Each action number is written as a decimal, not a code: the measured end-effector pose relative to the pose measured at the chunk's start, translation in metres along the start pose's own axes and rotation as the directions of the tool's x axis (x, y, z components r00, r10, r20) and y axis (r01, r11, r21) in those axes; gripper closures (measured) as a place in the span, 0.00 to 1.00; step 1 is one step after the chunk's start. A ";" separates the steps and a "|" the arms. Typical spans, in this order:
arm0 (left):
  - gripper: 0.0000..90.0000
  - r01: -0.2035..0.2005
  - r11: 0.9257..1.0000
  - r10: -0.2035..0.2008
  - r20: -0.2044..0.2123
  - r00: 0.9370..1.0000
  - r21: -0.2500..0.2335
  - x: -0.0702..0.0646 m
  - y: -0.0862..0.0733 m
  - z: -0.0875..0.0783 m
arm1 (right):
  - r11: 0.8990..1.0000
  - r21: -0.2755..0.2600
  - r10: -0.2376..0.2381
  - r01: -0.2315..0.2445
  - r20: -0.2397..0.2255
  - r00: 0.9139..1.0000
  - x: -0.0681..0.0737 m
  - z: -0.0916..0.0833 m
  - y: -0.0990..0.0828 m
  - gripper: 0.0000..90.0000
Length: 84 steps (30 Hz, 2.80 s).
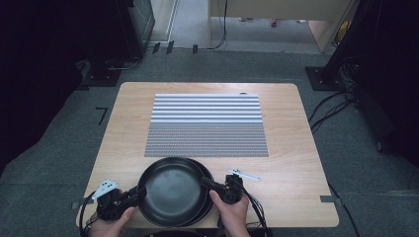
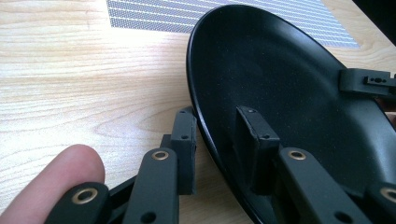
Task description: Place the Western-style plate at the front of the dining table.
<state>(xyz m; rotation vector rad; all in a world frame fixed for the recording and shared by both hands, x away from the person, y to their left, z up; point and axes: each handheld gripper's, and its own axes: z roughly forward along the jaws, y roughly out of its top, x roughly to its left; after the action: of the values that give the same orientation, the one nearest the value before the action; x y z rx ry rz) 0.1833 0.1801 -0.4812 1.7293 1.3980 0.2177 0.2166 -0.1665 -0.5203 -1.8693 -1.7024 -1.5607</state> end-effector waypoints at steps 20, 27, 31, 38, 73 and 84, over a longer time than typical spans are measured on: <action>0.81 0.067 0.998 -0.068 0.047 0.997 0.010 -0.002 0.001 0.004 | 0.998 -0.023 0.054 -0.054 -0.031 0.998 -0.005 -0.008 0.004 0.96; 0.83 0.080 0.997 -0.080 0.060 0.995 -0.005 -0.005 0.008 0.004 | 0.999 -0.028 0.043 -0.044 -0.040 0.998 -0.002 -0.013 0.010 0.96; 0.83 0.081 0.997 -0.080 0.060 0.995 -0.009 -0.008 0.014 0.007 | 0.998 -0.034 0.042 -0.044 -0.033 0.999 -0.003 -0.015 0.015 0.96; 0.84 0.087 0.996 -0.087 0.075 0.993 -0.002 -0.009 0.027 0.014 | 0.998 -0.042 0.036 -0.037 -0.025 0.999 -0.002 -0.017 0.028 0.96; 0.86 0.106 0.994 -0.106 0.119 0.987 0.005 -0.025 0.117 0.079 | 0.992 -0.120 0.037 -0.034 0.019 0.999 -0.016 -0.023 0.118 0.95; 0.87 0.149 0.989 -0.149 0.114 0.982 0.014 -0.022 0.144 0.115 | 0.989 -0.126 0.086 -0.081 0.037 0.996 -0.034 -0.012 0.147 0.95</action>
<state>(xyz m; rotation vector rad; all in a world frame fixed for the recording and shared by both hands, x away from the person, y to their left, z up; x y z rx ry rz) 0.3480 0.1050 -0.4397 1.6069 1.4361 0.0312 0.3348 -0.2450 -0.4682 -2.0187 -1.5548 -1.6403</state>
